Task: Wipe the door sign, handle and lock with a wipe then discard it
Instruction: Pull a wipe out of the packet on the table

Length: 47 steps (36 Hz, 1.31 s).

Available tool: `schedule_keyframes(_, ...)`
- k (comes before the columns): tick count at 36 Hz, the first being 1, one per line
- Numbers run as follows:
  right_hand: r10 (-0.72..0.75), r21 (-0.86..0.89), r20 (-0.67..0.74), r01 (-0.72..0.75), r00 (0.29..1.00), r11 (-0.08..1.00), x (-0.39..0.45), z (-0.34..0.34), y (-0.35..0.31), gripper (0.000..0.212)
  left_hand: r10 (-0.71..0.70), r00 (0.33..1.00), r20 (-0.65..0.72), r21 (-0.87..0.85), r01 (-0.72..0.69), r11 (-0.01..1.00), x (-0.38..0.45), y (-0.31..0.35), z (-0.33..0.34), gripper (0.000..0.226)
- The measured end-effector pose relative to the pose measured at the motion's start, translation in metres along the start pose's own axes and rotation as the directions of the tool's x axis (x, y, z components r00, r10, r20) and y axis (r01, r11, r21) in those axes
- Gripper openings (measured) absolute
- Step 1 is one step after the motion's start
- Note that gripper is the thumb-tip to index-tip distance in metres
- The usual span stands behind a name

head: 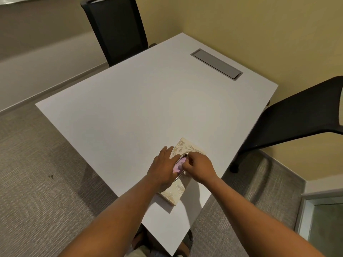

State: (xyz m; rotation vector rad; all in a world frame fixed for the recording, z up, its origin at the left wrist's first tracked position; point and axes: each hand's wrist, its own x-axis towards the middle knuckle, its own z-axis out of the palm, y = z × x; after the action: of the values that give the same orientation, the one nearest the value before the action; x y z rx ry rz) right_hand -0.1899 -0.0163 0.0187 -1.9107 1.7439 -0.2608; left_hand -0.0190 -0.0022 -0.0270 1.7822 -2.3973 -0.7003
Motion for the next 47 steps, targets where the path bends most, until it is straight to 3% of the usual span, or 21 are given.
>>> schedule_keyframes(8,0.015,0.146,-0.041,-0.009,0.999,0.989,-0.008,-0.002,0.009,0.033,0.091,0.996,0.001,0.188,-0.09,0.978,0.002,0.002,-0.004,0.073)
schedule_keyframes(13,-0.008,0.222,-0.034,0.016,0.999,0.975,-0.014,-0.005,0.015,0.023,0.171,0.984,0.037,0.254,-0.175,0.951,0.004,0.004,-0.01,0.068)
schedule_keyframes(20,-0.019,0.326,-0.034,0.029,0.999,0.945,-0.02,-0.009,0.021,0.034,0.148,0.987,0.062,0.312,-0.16,0.936,0.008,0.007,-0.01,0.065)
schedule_keyframes(26,-0.019,0.416,-0.082,0.051,0.996,0.908,-0.023,-0.02,0.019,0.018,0.129,0.989,0.069,0.342,-0.145,0.928,0.009,0.009,-0.007,0.074)
schedule_keyframes(37,-0.026,0.472,-0.122,0.081,0.992,0.878,-0.026,-0.047,0.018,0.013,0.09,0.996,0.005,0.242,-0.088,0.966,0.007,0.018,-0.016,0.07)
schedule_keyframes(43,0.009,0.473,-0.131,0.054,0.991,0.88,-0.032,-0.067,0.019,0.013,0.105,0.989,-0.101,0.06,-0.099,0.993,0.008,0.035,-0.032,0.049)
schedule_keyframes(45,0.017,0.489,-0.24,0.106,0.971,0.866,-0.062,-0.108,0.052,0.013,0.159,0.981,-0.109,0.036,-0.156,0.987,0.008,0.092,-0.041,0.056)
schedule_keyframes(47,0.021,0.463,-0.236,0.094,0.972,0.881,-0.058,-0.112,0.054,0.013,0.147,0.988,-0.043,-0.038,-0.149,0.988,0.012,0.095,-0.049,0.069)
